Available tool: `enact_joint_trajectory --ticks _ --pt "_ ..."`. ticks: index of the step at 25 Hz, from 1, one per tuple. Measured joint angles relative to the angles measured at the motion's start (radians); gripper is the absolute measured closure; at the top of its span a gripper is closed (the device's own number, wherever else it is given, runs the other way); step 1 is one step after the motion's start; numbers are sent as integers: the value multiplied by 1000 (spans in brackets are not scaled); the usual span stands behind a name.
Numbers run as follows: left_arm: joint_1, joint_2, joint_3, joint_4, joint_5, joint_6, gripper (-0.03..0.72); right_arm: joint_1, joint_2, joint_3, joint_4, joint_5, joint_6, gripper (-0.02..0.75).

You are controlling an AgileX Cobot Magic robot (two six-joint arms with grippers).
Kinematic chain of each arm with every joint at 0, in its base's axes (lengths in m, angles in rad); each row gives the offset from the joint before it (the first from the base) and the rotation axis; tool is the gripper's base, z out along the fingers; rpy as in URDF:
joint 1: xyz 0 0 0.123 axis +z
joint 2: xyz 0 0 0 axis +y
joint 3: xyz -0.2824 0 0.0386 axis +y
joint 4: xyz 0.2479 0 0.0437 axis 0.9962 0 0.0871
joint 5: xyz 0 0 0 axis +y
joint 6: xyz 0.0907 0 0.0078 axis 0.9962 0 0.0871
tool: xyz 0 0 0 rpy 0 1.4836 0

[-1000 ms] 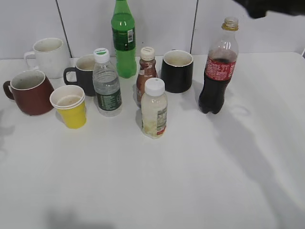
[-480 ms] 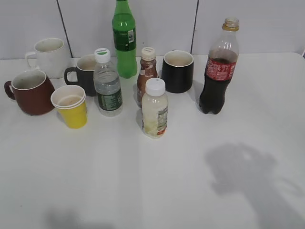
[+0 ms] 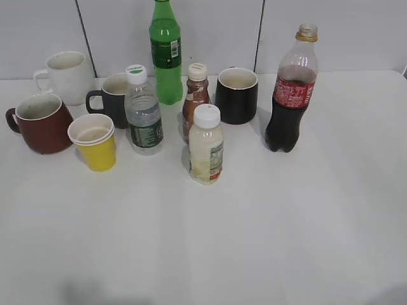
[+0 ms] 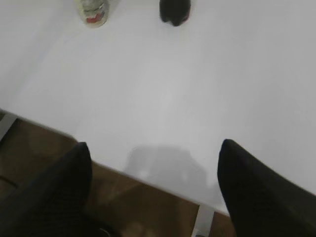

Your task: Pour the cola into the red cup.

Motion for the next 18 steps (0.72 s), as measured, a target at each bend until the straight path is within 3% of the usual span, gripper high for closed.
enact_joint_trajectory --ticks 5,13,18 --pt "0 -17 49 -66 -58 55 342 0 -45 47 15 -101 -7 143" --pt "1 -19 51 -66 -69 63 342 -18 -42 53 56 -136 -11 143" --pt "11 -29 51 -67 -69 65 342 -280 -66 53 68 -138 -11 143"
